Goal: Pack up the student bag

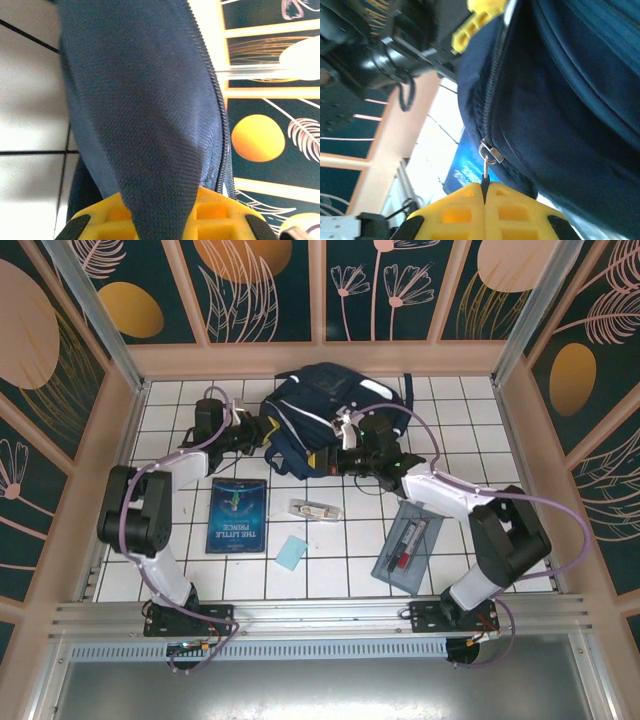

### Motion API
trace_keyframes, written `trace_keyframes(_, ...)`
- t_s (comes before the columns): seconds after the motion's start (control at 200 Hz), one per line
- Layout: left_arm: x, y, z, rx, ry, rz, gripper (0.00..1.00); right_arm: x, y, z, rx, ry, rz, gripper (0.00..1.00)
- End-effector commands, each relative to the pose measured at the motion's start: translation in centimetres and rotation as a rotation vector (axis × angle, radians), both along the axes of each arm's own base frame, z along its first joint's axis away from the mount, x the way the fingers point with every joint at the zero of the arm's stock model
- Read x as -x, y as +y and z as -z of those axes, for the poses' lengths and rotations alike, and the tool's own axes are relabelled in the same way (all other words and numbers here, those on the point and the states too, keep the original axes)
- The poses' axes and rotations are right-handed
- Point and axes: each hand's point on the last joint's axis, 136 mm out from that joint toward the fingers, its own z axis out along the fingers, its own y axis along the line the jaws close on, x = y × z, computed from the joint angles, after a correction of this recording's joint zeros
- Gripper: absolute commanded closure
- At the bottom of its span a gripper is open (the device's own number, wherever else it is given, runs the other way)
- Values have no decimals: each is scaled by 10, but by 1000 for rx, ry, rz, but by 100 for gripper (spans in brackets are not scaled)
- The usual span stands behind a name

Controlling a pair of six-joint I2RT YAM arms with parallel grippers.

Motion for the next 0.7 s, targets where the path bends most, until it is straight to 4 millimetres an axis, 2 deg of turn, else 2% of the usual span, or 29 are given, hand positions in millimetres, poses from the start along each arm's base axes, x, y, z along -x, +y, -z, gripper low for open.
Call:
trace_keyframes(0.0, -54, 34, -9, -39, -87, -200, 100, 18, -11, 29, 19, 60, -33, 100)
trace_keyframes(0.11, -73, 39, -22, -46, -112, -212, 100, 24, -41, 58, 70, 109, 43, 100)
trace_keyframes(0.23, -83, 47, -27, -63, -112, -198, 100, 7, -92, 82, 133, 131, 173, 100)
trace_keyframes(0.33, -83, 52, -25, -103, -103, -183, 100, -18, -121, 92, 242, 82, 243, 100)
trace_keyframes(0.525, -80, 54, -17, -87, -74, -171, 100, -77, -158, 100, 377, 37, 336, 100)
trace_keyframes(0.696, -78, 59, -20, -84, -75, -169, 100, -106, -208, 116, 545, 44, 452, 100)
